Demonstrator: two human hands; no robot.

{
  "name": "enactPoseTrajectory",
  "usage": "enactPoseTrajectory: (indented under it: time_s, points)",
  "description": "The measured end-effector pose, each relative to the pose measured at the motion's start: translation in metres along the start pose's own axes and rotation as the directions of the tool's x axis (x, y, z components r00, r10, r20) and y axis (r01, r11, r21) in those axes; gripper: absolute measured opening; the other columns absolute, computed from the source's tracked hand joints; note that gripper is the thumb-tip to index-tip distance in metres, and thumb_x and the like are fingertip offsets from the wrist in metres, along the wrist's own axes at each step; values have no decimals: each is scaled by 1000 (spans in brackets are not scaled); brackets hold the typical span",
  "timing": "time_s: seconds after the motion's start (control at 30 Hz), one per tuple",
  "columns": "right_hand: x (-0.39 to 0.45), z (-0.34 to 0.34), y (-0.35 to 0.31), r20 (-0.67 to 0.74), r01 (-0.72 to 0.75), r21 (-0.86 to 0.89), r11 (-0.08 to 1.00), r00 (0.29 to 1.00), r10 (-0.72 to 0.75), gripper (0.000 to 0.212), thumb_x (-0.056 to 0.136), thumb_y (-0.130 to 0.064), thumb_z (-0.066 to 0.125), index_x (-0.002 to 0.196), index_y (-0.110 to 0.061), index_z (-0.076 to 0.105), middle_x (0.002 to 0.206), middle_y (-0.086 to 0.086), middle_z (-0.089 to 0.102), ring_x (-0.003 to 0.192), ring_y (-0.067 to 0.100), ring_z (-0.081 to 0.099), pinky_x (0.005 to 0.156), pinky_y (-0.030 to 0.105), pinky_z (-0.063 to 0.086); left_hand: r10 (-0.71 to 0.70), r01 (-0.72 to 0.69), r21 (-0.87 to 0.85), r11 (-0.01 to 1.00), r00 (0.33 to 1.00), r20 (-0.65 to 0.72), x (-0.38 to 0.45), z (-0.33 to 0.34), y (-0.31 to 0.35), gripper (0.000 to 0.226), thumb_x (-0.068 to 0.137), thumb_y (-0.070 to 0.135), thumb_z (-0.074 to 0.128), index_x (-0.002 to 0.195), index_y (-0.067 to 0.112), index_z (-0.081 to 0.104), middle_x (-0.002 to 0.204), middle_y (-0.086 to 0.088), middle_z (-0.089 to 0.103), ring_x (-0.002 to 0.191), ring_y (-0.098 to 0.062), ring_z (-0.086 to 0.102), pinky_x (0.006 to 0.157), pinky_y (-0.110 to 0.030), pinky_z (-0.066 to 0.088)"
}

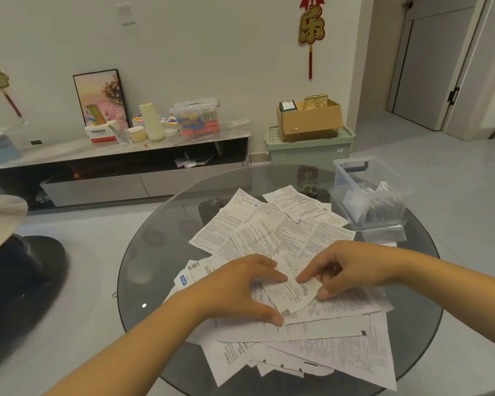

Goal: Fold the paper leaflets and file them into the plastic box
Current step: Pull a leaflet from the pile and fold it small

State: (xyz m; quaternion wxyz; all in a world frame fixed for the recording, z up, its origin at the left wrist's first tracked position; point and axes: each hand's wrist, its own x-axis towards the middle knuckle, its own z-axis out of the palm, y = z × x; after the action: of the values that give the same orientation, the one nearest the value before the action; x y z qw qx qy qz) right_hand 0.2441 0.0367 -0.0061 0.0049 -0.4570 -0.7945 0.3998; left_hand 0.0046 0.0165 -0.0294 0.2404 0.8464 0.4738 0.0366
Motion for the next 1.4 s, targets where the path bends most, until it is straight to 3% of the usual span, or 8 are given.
enactPoseTrajectory:
  time_s: [0.33,0.6,0.77,0.87,1.07,1.17,1.23,1.4]
  points:
    - [4,4,6,-338,98,73,993,939,-68,5,77,-35,73,75,-39,72,91,-20,65,85,-2,59,75,13,46,3,-3,-8,1000,1000,10,-4,-4,5,65,68,55,75,127,46,52,142,27,33,130,6,30,111,-23,24]
    - [8,6,1,-335,94,357,929,941,34,8,80,-32,71,81,-25,77,89,-12,73,92,3,64,87,21,45,-31,16,-130,991,993,-116,2,-3,6,26,90,44,58,110,30,67,109,19,61,94,3,54,81,-18,42]
    - [6,5,-6,-284,158,482,862,959,-17,35,79,-47,56,87,-20,75,88,-11,73,87,0,66,81,13,44,-117,74,-241,968,979,-169,0,-4,5,29,95,43,47,92,23,68,84,-4,67,76,-24,60,70,-39,49]
    - [7,8,-8,-236,189,437,879,967,-90,28,78,-42,62,96,-23,72,94,-13,72,89,-2,65,81,13,47,-119,30,-314,949,956,-268,-1,-4,8,33,97,39,45,78,19,62,66,1,55,61,-15,47,62,-32,40]
    - [25,24,-3,-344,102,180,978,938,-35,22,88,-24,65,109,-25,69,103,-10,71,93,6,65,84,16,50,-234,18,-488,872,893,-384,7,-2,10,46,90,55,36,96,19,65,93,2,70,89,-17,65,85,-44,52]
    - [37,31,-3,-413,51,176,983,910,27,18,88,-26,62,101,-18,70,96,-1,72,89,16,66,83,30,53,-265,64,-506,860,904,-336,10,-1,10,18,95,43,48,110,36,54,112,14,65,101,-6,61,91,-34,51]
    - [44,33,-5,-445,14,176,984,893,67,22,87,-29,63,96,-10,68,91,5,71,86,23,66,81,37,53,-280,82,-500,862,899,-336,12,0,8,32,91,32,60,119,36,47,119,14,62,104,-4,60,93,-30,50]
    - [53,36,-9,-523,-50,121,991,846,107,22,82,-30,69,77,-20,51,65,-7,48,60,8,44,54,21,32,-318,159,-446,881,897,-308,17,5,2,56,86,18,66,132,28,35,116,13,57,91,-1,58,79,-21,51]
